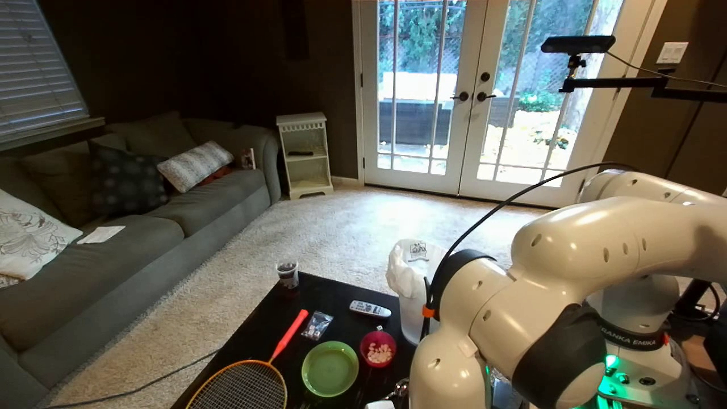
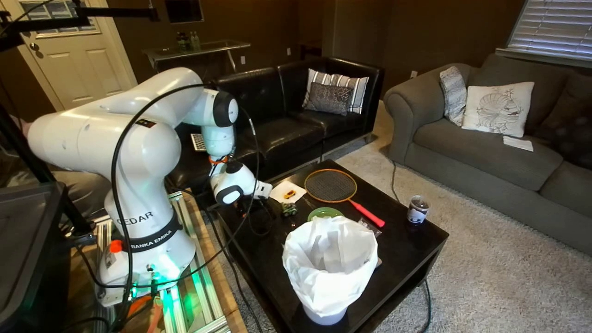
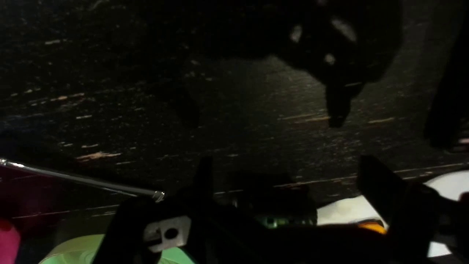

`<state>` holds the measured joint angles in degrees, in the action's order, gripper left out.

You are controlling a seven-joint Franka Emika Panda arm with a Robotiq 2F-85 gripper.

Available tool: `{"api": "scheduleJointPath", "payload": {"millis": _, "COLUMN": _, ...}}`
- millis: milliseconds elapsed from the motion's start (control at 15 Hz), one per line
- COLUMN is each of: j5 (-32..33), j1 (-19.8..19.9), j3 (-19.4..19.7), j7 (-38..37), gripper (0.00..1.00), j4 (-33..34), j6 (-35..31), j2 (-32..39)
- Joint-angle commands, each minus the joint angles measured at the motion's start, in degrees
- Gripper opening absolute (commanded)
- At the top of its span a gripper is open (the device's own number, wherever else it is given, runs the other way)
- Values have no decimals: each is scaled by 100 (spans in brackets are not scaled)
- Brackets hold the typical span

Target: Turn the toy car upside down

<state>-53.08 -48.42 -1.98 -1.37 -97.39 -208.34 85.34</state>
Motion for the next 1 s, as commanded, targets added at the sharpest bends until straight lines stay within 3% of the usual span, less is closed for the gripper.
{"api": "scheduleJointPath", "payload": {"millis": 0, "j5": -280, "j1": -319, "j3": 372, "j7": 164, "gripper": 100, "j4": 7, "j6": 313, "j2": 0}}
{"api": "scheduleJointPath", "payload": {"millis": 533, "j5": -520, "j1": -433, "j3": 1021, "j7": 85, "gripper": 100, "j4": 243, "j6": 424, "j2": -19}}
{"api": "scheduleJointPath", "payload": {"millis": 933, "j5": -282, "j1": -287, "j3": 1426, "j7": 45, "gripper": 100, "j4": 712, "j6": 1427, "j2": -29}}
